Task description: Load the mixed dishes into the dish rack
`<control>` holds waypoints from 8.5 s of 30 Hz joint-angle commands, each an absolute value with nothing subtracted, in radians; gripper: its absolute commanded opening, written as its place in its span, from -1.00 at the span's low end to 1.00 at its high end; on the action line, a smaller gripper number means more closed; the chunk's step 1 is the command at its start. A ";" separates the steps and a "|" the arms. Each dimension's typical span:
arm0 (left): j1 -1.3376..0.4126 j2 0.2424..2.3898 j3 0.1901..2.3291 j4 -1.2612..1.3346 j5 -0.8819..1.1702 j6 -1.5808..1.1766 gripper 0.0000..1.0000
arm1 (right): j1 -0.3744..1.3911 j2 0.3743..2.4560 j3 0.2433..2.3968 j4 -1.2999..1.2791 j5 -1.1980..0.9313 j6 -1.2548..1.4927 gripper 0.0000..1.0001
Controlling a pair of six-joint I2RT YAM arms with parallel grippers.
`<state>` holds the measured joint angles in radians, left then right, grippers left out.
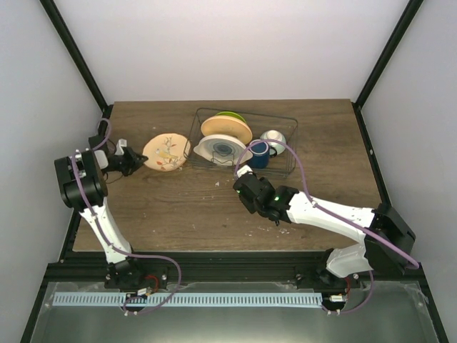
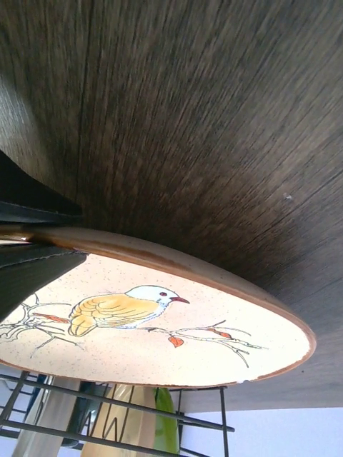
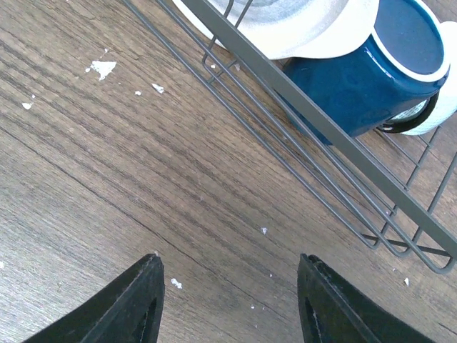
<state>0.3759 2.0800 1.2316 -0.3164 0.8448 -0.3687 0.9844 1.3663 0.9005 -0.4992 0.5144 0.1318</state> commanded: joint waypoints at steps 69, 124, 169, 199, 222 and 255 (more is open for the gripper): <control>-0.127 0.856 0.828 -0.461 0.666 -0.534 -1.00 | 0.654 1.251 0.730 0.031 -0.498 0.466 0.99; -0.350 0.891 0.583 -0.262 0.490 -0.589 -0.09 | 0.648 1.374 0.869 0.041 -0.625 0.143 -0.91; -0.348 0.995 0.506 -0.291 0.305 -0.563 1.00 | 0.888 1.221 0.990 0.101 0.330 -0.825 -0.99; -0.348 1.012 0.494 -0.243 0.354 -0.558 0.99 | 0.888 1.427 0.943 0.280 0.344 -0.877 -0.99; -0.348 1.018 0.486 -0.226 0.373 -0.563 0.99 | 0.830 1.377 1.013 0.168 0.233 -0.944 -0.99; -0.348 1.021 0.480 -0.219 0.381 -0.560 0.98 | 0.781 1.400 0.983 0.278 0.170 -1.014 -0.99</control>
<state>-0.3470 1.0161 0.4877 -0.2405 0.3714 -0.5663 0.7906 1.4113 0.9455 0.1497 0.1955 -1.0424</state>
